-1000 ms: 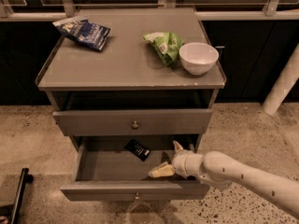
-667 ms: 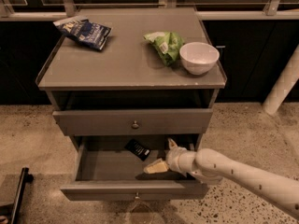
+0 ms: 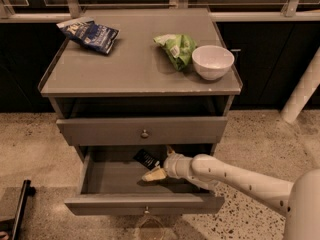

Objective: Pick rxbar chocolate from middle drawer and place on counter

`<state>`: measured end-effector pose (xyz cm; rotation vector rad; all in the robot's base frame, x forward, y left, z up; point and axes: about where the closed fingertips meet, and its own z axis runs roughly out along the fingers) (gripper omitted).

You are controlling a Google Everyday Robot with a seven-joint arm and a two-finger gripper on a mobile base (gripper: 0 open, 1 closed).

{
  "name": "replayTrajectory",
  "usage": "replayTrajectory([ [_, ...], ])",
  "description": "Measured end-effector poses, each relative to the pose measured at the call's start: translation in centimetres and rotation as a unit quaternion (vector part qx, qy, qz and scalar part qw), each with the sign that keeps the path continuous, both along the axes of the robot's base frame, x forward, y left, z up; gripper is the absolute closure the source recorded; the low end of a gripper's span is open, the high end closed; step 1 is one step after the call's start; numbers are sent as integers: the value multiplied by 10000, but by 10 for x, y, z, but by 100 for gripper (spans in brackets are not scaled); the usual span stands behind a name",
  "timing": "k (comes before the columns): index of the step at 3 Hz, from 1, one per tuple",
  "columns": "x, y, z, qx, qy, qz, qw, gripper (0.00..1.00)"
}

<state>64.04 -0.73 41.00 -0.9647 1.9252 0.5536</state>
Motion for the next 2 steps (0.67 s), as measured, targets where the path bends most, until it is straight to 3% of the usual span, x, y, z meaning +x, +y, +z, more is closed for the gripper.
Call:
replayTrajectory([
  [2,3,0,-6,18,12,-132,9999,0],
])
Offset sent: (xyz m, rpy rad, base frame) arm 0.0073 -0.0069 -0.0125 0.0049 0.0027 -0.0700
